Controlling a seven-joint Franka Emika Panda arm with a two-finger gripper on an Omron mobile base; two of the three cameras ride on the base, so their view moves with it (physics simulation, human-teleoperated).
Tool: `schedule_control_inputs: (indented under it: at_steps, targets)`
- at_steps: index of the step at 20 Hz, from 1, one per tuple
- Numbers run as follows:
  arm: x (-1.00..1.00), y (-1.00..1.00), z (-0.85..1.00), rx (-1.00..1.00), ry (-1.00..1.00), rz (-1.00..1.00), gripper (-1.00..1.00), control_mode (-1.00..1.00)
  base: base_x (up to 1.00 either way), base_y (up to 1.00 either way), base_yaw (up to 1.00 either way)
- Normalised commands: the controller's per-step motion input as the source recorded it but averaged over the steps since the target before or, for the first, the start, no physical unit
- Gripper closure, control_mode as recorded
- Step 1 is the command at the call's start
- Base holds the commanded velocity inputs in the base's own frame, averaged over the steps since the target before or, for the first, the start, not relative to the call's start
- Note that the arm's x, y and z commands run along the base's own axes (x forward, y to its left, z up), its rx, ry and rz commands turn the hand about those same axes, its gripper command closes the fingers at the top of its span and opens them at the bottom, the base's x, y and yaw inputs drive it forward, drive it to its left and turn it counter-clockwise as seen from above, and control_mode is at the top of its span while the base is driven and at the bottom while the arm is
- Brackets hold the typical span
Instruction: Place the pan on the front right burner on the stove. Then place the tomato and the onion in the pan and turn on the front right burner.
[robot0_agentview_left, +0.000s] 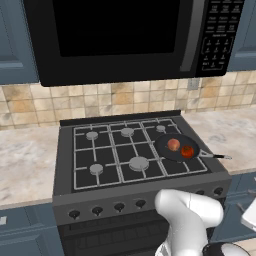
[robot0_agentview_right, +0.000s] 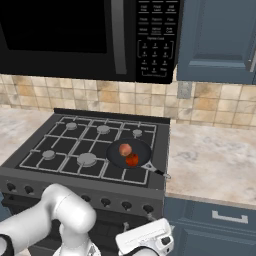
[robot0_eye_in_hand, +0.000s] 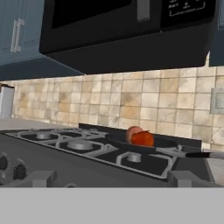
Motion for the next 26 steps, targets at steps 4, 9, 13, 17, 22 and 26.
schedule_control_inputs:
  at_steps: [4, 9, 13, 17, 22, 26]
  targets:
    - [0.33, 0.03, -0.03, 0.0, 0.0, -0.19, -1.0, -1.0, 0.0, 0.0, 0.0]
    - [0.55, 0.0, -0.13, 0.0, 0.0, -0.17, -1.0, -1.0, 0.0, 0.0, 0.0]
    - [0.34, 0.0, -0.27, 0.0, 0.0, -0.1, -1.0, -1.0, 0.0, 0.0, 0.0]
    - [0.2, 0.0, -0.33, 0.0, 0.01, -0.09, -1.0, -1.0, 0.0, 0.0, 0.0]
    - [0.16, -0.03, -0.35, 0.0, 0.01, -0.09, -1.0, -1.0, 0.0, 0.0, 0.0]
    - [0.08, -0.07, -0.32, 0.0, 0.0, -0.08, -1.0, -1.0, 0.0, 0.0, 0.0]
